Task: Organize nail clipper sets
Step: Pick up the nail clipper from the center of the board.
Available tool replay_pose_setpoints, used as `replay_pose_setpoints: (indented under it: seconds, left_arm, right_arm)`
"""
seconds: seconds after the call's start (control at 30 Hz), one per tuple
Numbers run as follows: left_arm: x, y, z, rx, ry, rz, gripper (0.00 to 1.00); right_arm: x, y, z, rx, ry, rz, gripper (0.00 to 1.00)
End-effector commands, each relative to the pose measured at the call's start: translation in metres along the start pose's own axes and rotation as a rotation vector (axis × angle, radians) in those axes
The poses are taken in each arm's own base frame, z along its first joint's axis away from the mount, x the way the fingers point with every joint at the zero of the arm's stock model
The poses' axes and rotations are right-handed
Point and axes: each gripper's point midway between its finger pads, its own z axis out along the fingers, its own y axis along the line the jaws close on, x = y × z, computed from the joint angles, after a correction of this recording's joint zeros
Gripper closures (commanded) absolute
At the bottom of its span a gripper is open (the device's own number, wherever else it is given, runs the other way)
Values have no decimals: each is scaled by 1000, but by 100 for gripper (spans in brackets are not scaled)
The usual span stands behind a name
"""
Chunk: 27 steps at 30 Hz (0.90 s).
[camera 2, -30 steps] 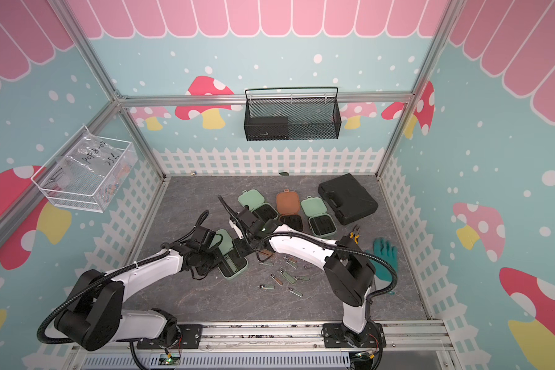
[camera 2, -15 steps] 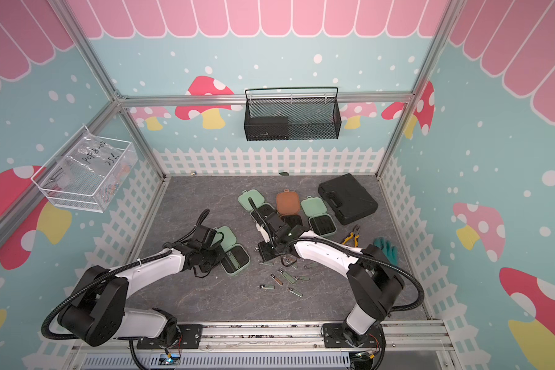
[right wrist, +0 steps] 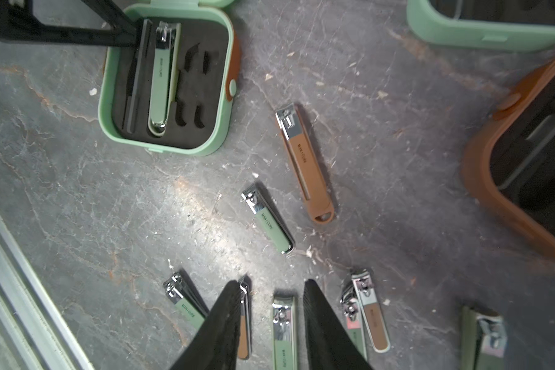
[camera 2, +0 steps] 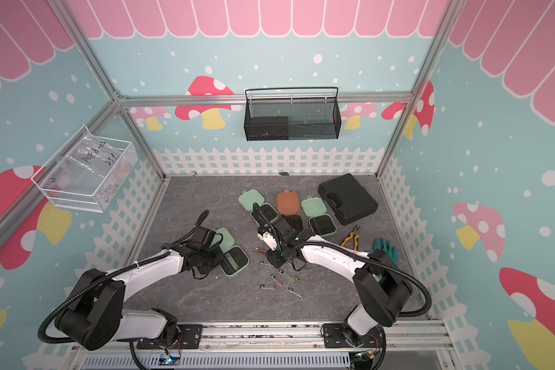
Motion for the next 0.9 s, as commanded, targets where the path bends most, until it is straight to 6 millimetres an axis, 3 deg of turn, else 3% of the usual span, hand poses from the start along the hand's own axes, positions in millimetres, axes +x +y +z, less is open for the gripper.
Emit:
replay_pose_setpoints:
  seconds: [0.0,0.1,0.33,0.57,0.77,0.87]
  left_arm:
    - [6,20,0,-80,18,0,100]
    - [6,18,1,-75,23,2,100]
    - [6,16,-2,-61,21,8,100]
    - [5,12,-4,-45,25,16,100]
    - [6,10,-4,-38,29,22,100]
    - [6,10,-4,-38,29,24,100]
  right_arm:
    - [15,34,-3,-76,17,-115,56]
    - [32,43,0,-69,63,-120,53]
    - [56,25,-14,44,82,52,51]
    - [100,9,-25,158,169,288,43]
    - [116,3,-16,202,245,385,31]
    - [127,3,-11,202,267,402,29]
